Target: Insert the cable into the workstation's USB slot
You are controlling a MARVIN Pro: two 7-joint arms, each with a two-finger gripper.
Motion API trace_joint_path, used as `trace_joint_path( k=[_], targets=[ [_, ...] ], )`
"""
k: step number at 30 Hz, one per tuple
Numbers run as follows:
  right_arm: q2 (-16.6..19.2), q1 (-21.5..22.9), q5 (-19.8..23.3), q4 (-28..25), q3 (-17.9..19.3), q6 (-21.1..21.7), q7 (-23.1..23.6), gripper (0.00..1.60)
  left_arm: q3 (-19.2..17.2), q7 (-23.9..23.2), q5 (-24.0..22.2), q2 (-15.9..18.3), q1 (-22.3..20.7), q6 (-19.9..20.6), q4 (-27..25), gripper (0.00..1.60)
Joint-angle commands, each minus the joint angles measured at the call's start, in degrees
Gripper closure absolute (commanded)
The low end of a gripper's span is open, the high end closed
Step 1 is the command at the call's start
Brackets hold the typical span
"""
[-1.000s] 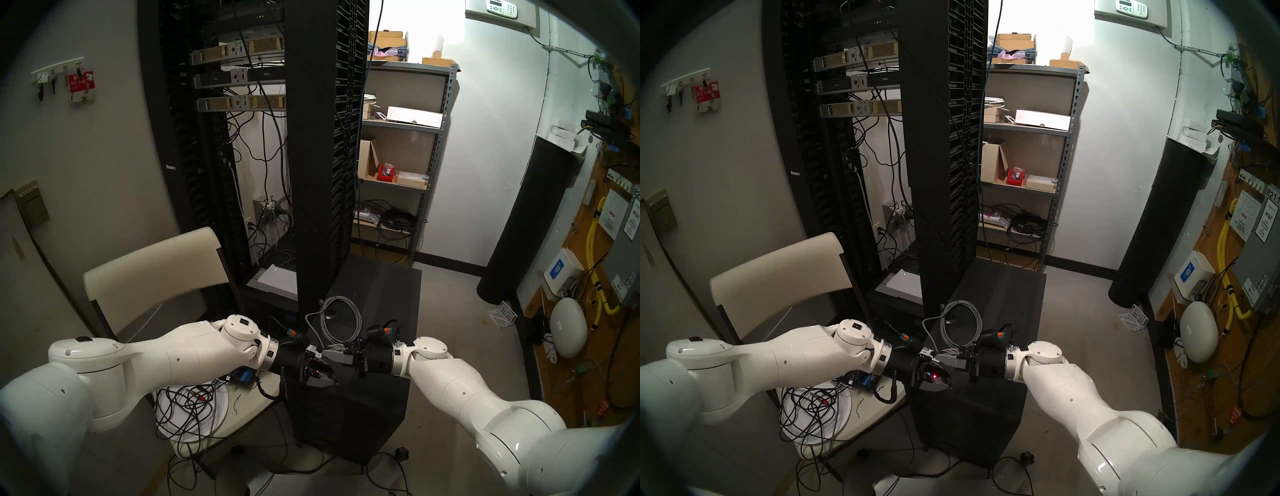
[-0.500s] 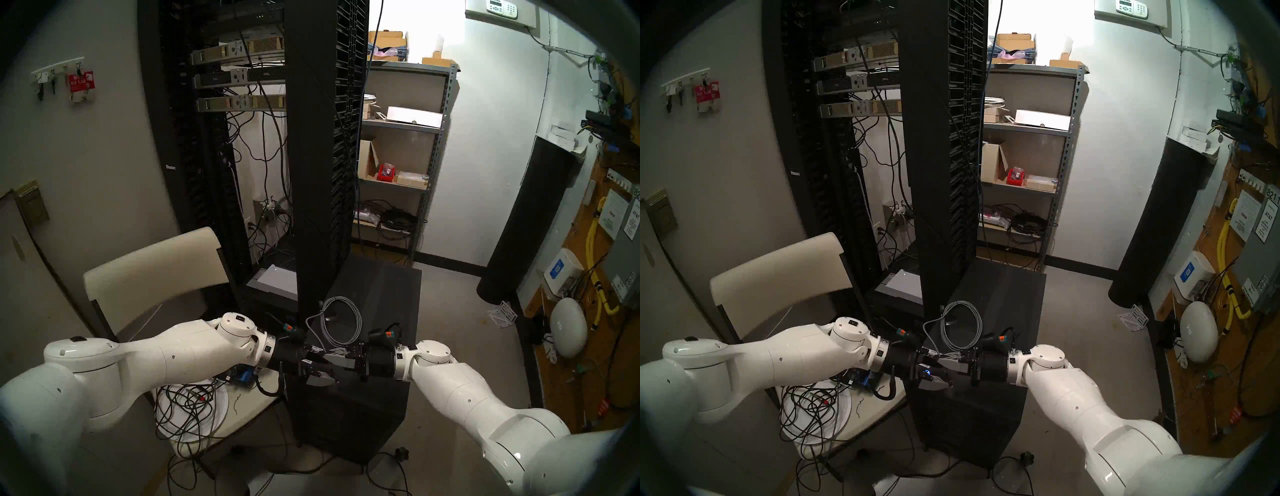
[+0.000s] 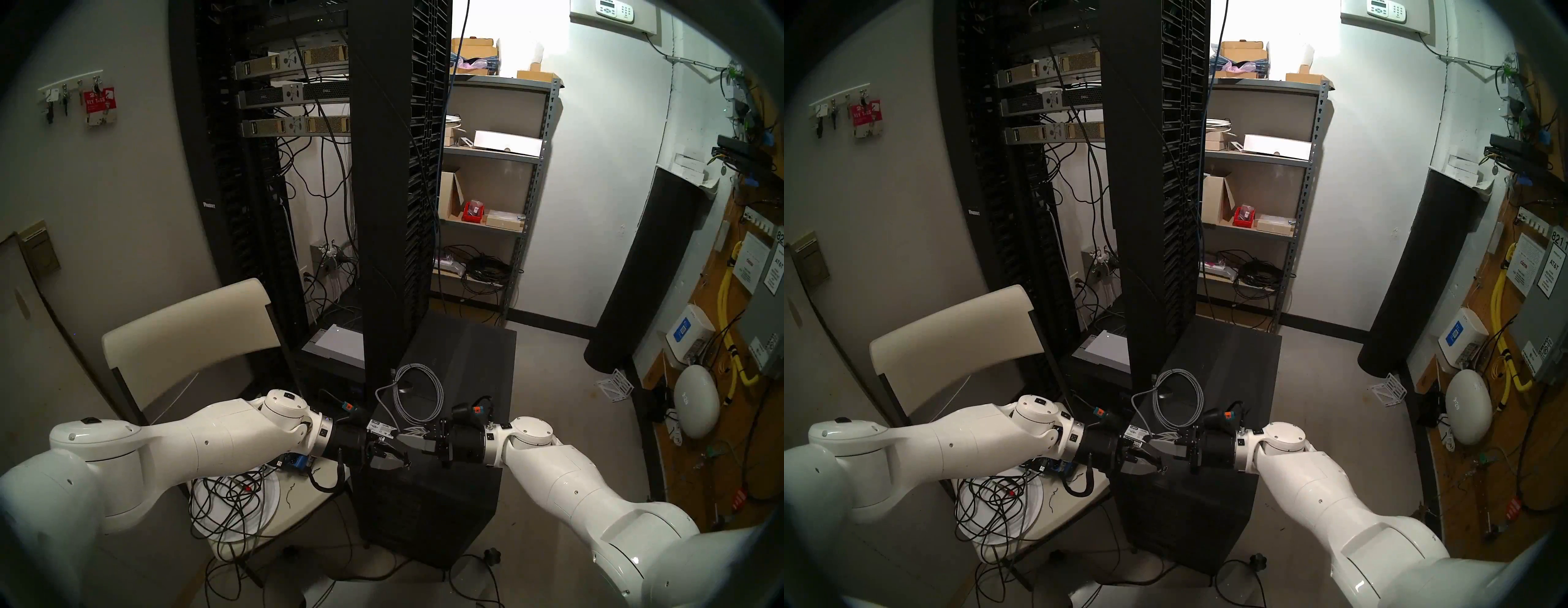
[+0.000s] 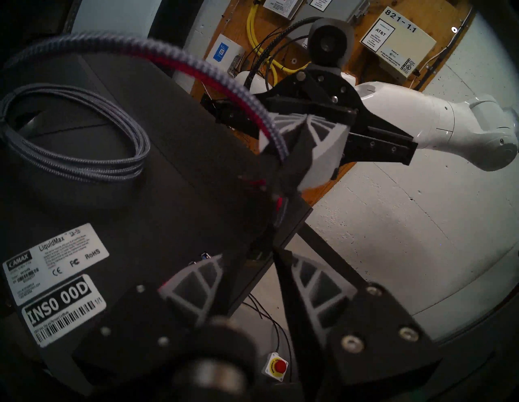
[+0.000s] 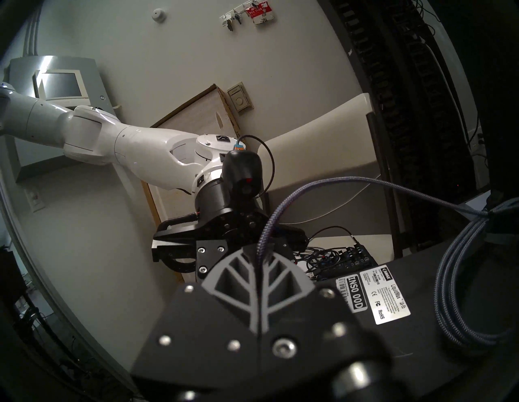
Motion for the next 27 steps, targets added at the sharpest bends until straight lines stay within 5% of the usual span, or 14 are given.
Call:
trace_joint_path(
  k=[1, 6, 10, 14, 18, 27],
  targets=[
    [-0.64, 1.07, 0.26, -0.46, 0.08, -0.08, 0.57, 1.6, -1.12, 0.02, -1.13, 0.52, -0.18, -0.29, -1.95, 0.56],
    [-0.81, 1.09, 0.2, -0.25, 0.09, 0.01, 0.81, 1.6, -2.11, 0.37, -2.25, 1.43, 0.07, -0.38, -3.4, 0.26],
    [-0.82, 1.02, 0.17, -0.37, 0.19, 0.14, 0.8, 1.6, -2.38, 0.18, -2.64, 1.77, -0.07, -0.13, -3.6, 0.24],
    [-0.91, 1.06, 0.11, -0.17, 0.27, 0.03, 0.88, 1.6, -2.38, 0.16, -2.73, 1.98, -0.11, 0.08, -3.75, 0.28],
    [-1.04, 1.2, 0.02, 0.15, 0.31, -0.13, 1.11, 1.6, -2.14, 0.64, -2.5, 1.93, -0.15, 0.41, -3.97, 0.52],
    [-1.34, 1.48, -0.18, 0.68, 0.39, -0.25, 1.58, 1.6, -2.07, 1.1, -2.7, 1.37, 0.12, 0.61, -4.06, 0.5]
  ],
)
